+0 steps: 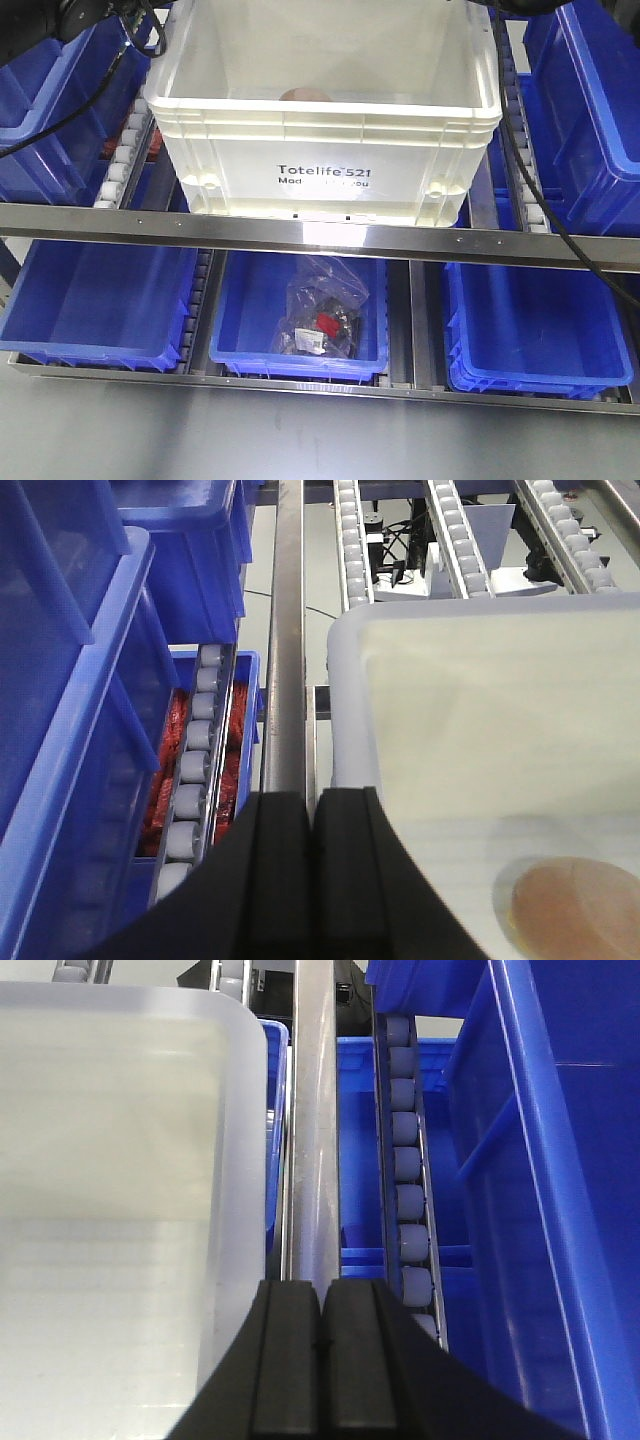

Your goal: Place moving items into box and shelve

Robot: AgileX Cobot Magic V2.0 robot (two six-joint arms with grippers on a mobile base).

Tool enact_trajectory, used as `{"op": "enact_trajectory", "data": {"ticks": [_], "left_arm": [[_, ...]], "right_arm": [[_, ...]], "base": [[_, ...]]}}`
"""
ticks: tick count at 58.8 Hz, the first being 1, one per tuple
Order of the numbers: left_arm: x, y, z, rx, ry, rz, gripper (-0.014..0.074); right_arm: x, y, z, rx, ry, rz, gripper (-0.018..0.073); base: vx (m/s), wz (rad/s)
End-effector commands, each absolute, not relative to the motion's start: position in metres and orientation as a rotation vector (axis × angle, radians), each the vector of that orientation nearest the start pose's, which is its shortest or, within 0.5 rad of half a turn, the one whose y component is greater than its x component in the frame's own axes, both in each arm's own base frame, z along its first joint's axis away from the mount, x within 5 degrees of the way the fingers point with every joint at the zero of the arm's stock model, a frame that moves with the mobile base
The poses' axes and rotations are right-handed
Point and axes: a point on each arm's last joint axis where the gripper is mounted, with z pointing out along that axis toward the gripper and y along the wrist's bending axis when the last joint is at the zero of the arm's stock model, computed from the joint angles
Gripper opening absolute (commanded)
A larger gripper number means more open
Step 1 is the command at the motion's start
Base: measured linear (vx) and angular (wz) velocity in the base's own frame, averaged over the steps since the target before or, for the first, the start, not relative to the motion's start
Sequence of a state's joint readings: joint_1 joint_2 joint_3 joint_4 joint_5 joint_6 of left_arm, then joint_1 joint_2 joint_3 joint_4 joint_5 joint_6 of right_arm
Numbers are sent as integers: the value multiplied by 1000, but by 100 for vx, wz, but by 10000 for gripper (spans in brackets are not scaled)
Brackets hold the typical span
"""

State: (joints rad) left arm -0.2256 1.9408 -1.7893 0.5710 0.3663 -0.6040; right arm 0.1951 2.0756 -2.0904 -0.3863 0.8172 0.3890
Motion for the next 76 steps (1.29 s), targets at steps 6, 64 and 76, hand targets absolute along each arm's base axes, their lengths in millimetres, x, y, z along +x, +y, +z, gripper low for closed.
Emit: {"op": "enact_trajectory", "data": {"ticks": [6,64,76], "left_arm": [[450,-89,392,44,1795,-43,-6],[387,-89,372,167,1744,-165,-6],[342,-85,352,227,1614,-330,-6]], "right_arm": [[467,63,390,55,2079,-141,-8],[467,63,390,56,2082,-142,-8],[467,63,390,56,2082,-142,-8]], "base": [[0,0],[0,0],[0,0]]}}
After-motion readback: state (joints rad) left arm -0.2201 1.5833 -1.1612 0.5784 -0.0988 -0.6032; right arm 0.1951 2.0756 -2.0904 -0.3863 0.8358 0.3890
